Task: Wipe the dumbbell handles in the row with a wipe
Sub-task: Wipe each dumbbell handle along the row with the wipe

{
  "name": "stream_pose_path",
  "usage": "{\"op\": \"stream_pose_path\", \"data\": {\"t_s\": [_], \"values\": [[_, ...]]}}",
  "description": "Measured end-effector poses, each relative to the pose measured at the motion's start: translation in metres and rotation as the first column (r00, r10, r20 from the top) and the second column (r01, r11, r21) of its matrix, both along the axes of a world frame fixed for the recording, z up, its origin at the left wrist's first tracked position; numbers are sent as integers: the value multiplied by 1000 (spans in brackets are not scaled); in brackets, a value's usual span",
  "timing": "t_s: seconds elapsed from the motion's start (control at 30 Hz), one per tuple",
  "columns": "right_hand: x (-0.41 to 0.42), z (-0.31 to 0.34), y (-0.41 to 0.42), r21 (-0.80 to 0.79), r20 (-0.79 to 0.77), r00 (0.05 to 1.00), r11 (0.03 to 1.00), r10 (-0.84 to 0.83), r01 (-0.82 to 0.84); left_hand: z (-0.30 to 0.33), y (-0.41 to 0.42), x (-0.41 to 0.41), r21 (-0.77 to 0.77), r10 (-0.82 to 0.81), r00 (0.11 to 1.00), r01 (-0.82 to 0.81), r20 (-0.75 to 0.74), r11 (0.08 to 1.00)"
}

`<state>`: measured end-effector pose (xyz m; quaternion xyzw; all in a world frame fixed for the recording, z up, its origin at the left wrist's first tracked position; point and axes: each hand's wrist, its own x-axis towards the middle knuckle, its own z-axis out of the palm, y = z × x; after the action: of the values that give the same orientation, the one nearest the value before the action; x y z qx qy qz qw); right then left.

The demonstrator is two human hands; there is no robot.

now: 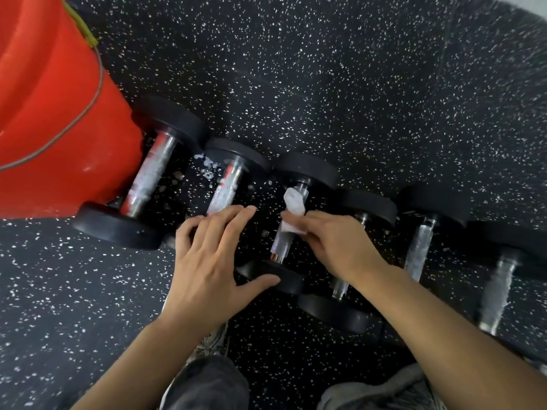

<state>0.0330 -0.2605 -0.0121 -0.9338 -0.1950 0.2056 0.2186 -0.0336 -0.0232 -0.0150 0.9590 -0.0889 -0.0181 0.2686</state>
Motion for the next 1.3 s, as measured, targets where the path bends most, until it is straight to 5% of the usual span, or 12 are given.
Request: {"op": "stream_pose_path", "data": {"t_s": [0.23,0.4,0.73,0.87,1.17,1.3], "values": [[-3,8,5,99,-184,971,986,150,-134,0,1,0,-1,1,1000,-1,-17,1000],[-8,6,9,-74,3,979,976,205,-204,1,1,0,6,-5,1000,5,-23,1000],[17,-4,5,57,239,946,976,-218,211,2,2,0,-9,-10,1000,10,-28,1000],[19,-6,12,-66,173,979,991,-104,117,2,2,0,-12,-13,999,13,-29,1000],[-4,-4,6,109,106,984,986,-140,128,3,2,0,-11,-8,999,7,-35,1000],[-21,-6,1,127,-25,998,990,63,-60,3,3,0,-12,-4,999,4,-41,1000]]}}
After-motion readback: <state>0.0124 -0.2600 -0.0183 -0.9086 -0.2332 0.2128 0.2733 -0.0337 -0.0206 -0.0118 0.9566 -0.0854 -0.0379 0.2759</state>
